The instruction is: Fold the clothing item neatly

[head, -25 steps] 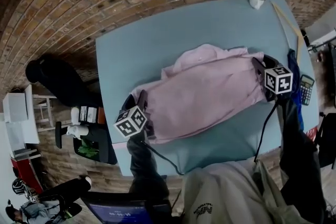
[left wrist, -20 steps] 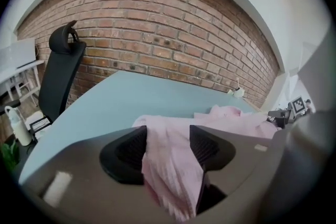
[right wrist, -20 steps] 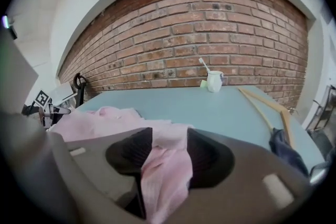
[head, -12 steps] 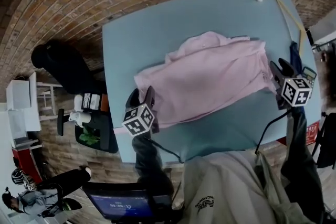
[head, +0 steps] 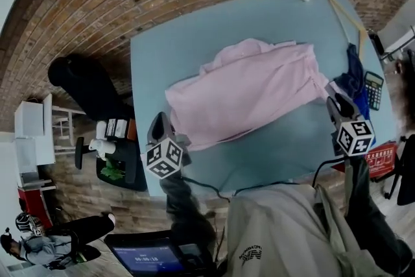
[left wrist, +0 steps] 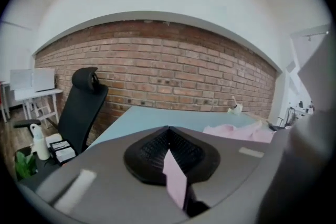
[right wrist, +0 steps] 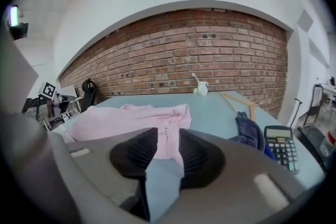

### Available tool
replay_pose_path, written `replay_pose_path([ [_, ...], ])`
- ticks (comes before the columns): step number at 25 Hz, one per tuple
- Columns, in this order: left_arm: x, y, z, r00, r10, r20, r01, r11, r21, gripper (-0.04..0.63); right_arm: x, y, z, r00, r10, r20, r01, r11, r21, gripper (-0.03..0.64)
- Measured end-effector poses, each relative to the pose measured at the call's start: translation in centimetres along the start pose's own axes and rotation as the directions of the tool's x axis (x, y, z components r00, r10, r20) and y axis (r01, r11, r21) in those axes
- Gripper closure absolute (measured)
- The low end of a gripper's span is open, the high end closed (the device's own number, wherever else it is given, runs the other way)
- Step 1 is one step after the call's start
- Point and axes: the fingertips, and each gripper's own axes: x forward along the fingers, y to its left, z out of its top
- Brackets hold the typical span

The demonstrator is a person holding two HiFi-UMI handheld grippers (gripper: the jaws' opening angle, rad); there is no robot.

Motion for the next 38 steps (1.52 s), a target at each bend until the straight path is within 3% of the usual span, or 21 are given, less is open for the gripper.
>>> replay_pose_path([
  [3, -1.4, -3.3, 2.3, 0.995, -0.095, 0.032, 0.093, 0.994, 0.065, 0.588, -2.1, 2.1, -1.2, 0.999, 0.032, 0.003, -0.032, 0.999, -0.016, 0.524],
  [6, -4.1, -7.7, 1.8, 0.986, -0.16, 0.054, 0.156, 0.985, 0.079, 0.588, -3.5, 3.9, -2.9, 0.998, 0.059, -0.012, -0.059, 0.998, -0.037, 0.55],
  [12, -8.1, -16.8, -5.4, 0.96, -0.279, -0.031, 0.281, 0.955, 0.093, 0.588, -7.0, 7.6, -6.6, 0.984, 0.163, -0.075, -0.168, 0.984, -0.054, 0.561],
  [15, -10.3, -19.7, -8.9, 0.956, -0.284, -0.072, 0.291, 0.952, 0.101, 0.588, -8.5, 9.1, -8.1, 0.975, 0.207, -0.087, -0.213, 0.975, -0.065, 0.561],
  [20, -14.4, -22.6, -12.5, 0.962, -0.267, -0.06, 0.269, 0.963, 0.026, 0.588, -10.7, 10.2, -9.8, 0.971, 0.234, -0.052, -0.237, 0.97, -0.057, 0.565],
  [23, -16.0, -24.5, -12.5, 0.965, -0.261, -0.016, 0.261, 0.962, 0.081, 0.588, -11.8, 11.0, -9.7, 0.972, 0.236, 0.008, -0.235, 0.968, -0.093, 0.575],
  [27, -17.6, -26.6, -12.9, 0.963, -0.269, 0.001, 0.268, 0.96, 0.086, 0.588, -12.2, 12.3, -9.9, 0.968, 0.252, 0.021, -0.249, 0.964, -0.091, 0.575],
  [32, -16.9, -28.8, -13.2, 0.938, -0.346, 0.007, 0.337, 0.919, 0.203, 0.588, -10.7, 13.6, -9.7, 0.971, 0.24, -0.005, -0.239, 0.966, -0.1, 0.575],
  [38, -14.3, -26.1, -12.9, 0.922, -0.386, -0.029, 0.385, 0.907, 0.173, 0.588, -7.2, 15.7, -7.9, 0.984, 0.176, 0.002, -0.175, 0.981, -0.084, 0.575],
])
